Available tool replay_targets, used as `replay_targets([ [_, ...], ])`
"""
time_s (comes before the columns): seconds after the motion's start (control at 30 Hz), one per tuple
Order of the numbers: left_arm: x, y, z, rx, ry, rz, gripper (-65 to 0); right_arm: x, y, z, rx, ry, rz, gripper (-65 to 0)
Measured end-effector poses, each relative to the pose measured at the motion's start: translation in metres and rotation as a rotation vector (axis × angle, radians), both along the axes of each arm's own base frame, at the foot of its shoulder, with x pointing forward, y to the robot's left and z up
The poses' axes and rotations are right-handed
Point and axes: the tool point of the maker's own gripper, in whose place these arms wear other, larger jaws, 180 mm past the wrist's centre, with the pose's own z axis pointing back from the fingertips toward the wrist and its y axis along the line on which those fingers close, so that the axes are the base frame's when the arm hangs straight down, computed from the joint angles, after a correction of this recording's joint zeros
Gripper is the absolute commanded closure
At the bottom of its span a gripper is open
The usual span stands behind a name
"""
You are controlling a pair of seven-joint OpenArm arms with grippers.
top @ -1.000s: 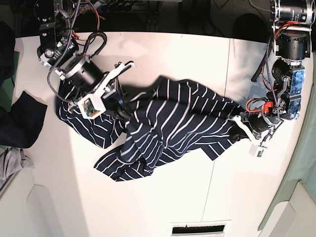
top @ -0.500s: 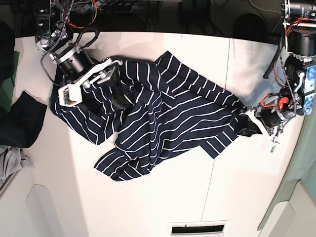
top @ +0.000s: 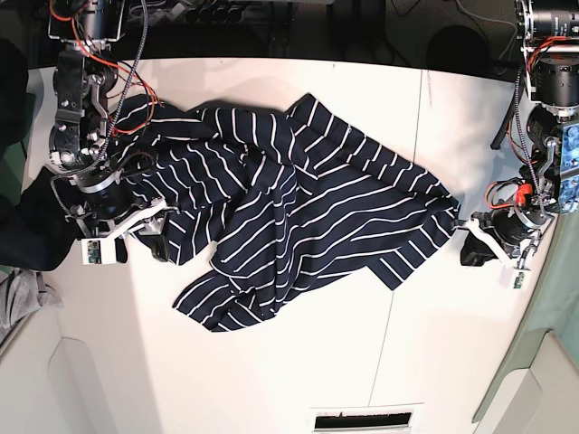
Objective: Layout the t-shirt on the table in an organized manner, then fold the t-shirt properly
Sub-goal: 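Pull the shirt edges apart with both grippers to spread it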
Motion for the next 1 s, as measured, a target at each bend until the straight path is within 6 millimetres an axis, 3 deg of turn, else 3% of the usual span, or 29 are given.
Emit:
replay_targets([
  [0.13,0.001,-0.014,-0.028,0.026,0.044,0.011,-12.0,-0.010,0.005,-0.051,0.025,0.150,0.000,-41.5],
  [0.27,-0.003,-0.014,-0.053,0.041,0.077,0.017,-26.2,-0.011,0.012,-0.061,0.049,0.159,0.030,-41.5],
  [0.43,0.007,-0.038,-0.055,0.019,0.072,-0.047,-27.2,-0.013,0.022,-0.060,0.069,0.152,0.076,-40.6],
  [0.5,0.009,-0.046,-0.055,0.017,0.064,-0.059,-25.8,-0.013,0.022,-0.060,0.070,0.152,0.077,-31.8],
  [0.53,0.010,-0.047,-0.055,0.025,0.062,-0.064,-20.9,-0.014,0.023,-0.061,0.071,0.158,0.078,-24.7],
  [0.6,0.014,-0.039,-0.054,0.059,0.061,-0.030,-4.8,-0.015,0.026,-0.063,0.075,0.165,0.080,-10.1],
  [0.63,0.015,-0.034,-0.054,0.076,0.061,-0.011,0.0,-0.015,0.026,-0.063,0.076,0.166,0.080,-5.2],
  [0.7,0.015,-0.027,-0.055,0.107,0.062,0.005,0.0,-0.015,0.027,-0.063,0.079,0.166,0.080,-0.2],
  [0.83,0.014,-0.011,-0.054,0.145,0.073,0.036,0.0,-0.013,0.028,-0.060,0.078,0.144,0.083,0.0],
  [1.0,0.005,0.063,-0.040,0.281,0.097,0.181,0.0,-0.010,0.018,-0.054,0.054,0.109,0.079,0.0],
])
